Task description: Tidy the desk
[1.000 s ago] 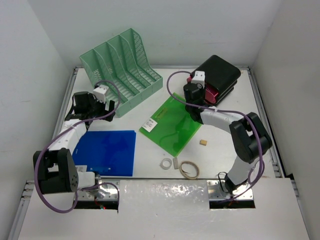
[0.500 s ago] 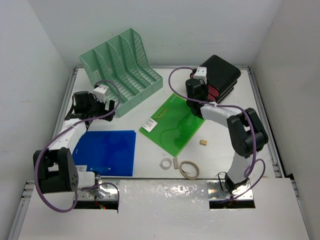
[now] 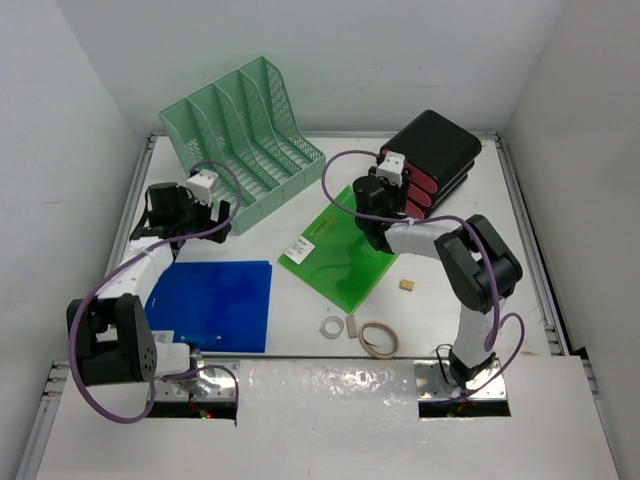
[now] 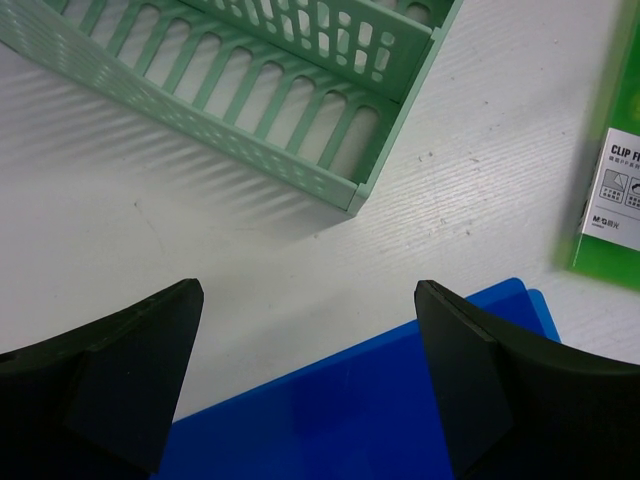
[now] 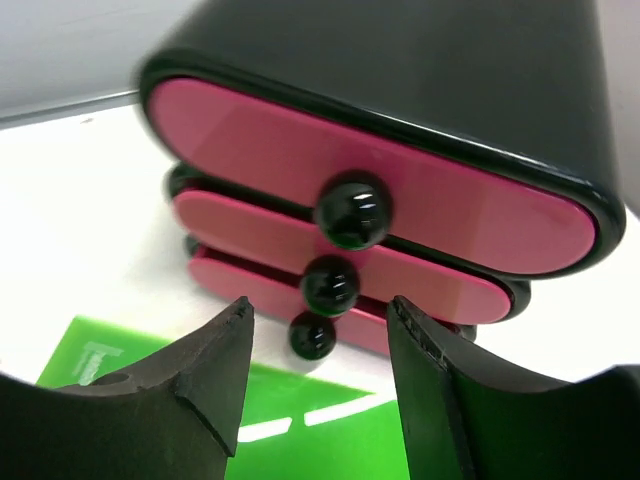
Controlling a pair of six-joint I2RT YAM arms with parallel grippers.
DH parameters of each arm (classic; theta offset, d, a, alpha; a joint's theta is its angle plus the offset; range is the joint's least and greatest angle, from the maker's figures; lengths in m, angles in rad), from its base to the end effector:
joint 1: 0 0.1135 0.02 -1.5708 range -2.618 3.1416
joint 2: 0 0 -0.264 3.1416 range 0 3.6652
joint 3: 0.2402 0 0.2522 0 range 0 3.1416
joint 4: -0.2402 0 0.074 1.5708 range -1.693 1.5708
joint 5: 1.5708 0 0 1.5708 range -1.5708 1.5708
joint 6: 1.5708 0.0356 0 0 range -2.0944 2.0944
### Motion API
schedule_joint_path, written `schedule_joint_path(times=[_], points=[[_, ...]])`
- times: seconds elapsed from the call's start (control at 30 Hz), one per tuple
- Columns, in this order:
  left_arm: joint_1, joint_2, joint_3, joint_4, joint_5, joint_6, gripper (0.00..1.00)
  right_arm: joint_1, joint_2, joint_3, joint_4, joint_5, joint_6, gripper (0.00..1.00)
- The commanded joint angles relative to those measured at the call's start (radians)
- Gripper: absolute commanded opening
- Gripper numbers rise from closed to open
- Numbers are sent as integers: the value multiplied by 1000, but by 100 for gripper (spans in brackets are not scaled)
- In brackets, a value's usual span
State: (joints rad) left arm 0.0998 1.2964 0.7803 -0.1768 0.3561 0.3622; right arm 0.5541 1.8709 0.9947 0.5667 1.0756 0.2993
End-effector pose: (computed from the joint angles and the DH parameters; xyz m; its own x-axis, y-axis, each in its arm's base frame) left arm 0.2736 0.0149 0.2303 -0.5329 0.2804 -0.7984 0.3875 0.9196 0.0644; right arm 0.3460 0.1773 0.1882 -0.1111 0.0960 -0.9892 0.5184 0.8548 0.0248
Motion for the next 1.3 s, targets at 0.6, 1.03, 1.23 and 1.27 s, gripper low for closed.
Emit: schedule_joint_path(times=[0.6, 1.03, 1.23, 1.27], points=[[0, -6, 40, 16, 15, 11, 86, -121, 106, 137, -165, -82, 279, 47], [-2, -11, 39, 20, 4, 6, 86, -138, 88, 96, -143, -114, 290, 6], [-2, -12, 42, 19, 12, 6, 86, -83, 7, -10, -103, -129, 319, 0], [0, -11, 40, 19, 14, 6, 86, -71, -6, -22, -105, -103, 313, 0]])
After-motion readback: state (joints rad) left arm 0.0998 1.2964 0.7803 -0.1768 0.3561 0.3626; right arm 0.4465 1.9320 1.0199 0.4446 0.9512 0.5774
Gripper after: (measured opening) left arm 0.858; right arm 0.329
